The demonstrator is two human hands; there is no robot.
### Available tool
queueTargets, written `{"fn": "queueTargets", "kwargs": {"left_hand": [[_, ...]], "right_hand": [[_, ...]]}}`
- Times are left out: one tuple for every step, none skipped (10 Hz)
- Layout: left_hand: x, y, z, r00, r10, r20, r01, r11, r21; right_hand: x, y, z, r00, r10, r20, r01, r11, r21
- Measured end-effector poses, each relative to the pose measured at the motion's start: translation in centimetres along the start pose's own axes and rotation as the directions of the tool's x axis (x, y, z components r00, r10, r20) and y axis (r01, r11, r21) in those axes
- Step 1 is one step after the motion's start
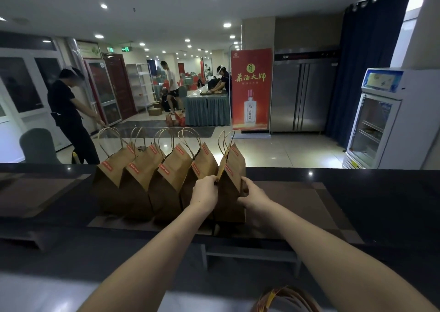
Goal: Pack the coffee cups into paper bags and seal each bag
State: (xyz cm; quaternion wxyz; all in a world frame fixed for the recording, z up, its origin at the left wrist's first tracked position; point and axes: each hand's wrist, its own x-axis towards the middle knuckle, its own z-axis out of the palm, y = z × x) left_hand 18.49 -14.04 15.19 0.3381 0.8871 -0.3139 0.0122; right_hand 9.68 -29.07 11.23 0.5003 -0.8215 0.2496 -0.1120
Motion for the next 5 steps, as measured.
{"fn": "queueTargets", "kwargs": {"left_hand": [[-0.4,0.5,-0.3,1.000,0.015,0.014,-0.014,1.000,-0.019],[-1.1,0.9,-0.2,1.000,0.000,0.013,0.000,0.999,-0.039],[-1.8,1.7,-0.1,1.000,-0.015,-0.016,0.015,0.999,-0.042],[-2.5,2.3,0.0,0.999,-0.041,-0.028,0.039,0.998,-0.046],[-3.5,3.0,0.1,0.996,-0.071,-0.056,0.069,0.997,-0.043]], "right_hand": [[-0.6,-0.3,-0.4,0.998,0.003,0.068,-0.002,1.000,-0.004],[-1.5,-0.4,-1.2,0.994,0.006,0.109,-0.004,1.000,-0.012],[-2.2,-0.5,-2.1,0.994,-0.012,0.113,0.013,1.000,0.000],[-2.8,-0.5,-2.8,0.992,-0.021,0.123,0.028,0.998,-0.056],[-3.5,-0.2,-3.7,0.989,-0.008,0.150,0.028,0.991,-0.128]]}}
